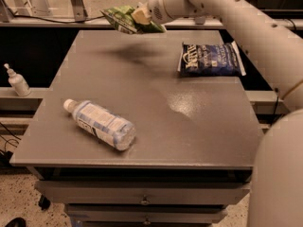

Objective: Pick green jalapeno chip bag

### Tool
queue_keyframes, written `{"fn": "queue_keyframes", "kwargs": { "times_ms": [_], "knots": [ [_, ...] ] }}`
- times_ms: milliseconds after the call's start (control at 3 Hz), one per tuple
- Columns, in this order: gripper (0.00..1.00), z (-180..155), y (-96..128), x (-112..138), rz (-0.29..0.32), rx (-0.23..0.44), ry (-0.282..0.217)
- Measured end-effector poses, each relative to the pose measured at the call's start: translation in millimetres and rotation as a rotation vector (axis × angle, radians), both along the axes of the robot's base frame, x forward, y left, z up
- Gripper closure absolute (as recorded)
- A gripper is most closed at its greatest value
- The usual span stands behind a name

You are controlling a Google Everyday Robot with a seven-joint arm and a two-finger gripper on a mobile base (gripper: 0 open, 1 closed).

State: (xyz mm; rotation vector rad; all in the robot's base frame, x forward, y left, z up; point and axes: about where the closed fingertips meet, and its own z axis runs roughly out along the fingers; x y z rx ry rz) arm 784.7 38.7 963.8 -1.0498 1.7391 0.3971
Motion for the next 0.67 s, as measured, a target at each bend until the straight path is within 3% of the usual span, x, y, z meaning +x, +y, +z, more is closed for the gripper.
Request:
{"fn": "queue_keyframes", "kwargs": {
  "times_ms": [333,667],
  "knots": [
    [1.00,33.6,1.2,-56.3,0.073,0.074,-0.010],
    [1.00,36.6,3.4,-60.7,0.081,0.096,-0.004]
  ]
}}
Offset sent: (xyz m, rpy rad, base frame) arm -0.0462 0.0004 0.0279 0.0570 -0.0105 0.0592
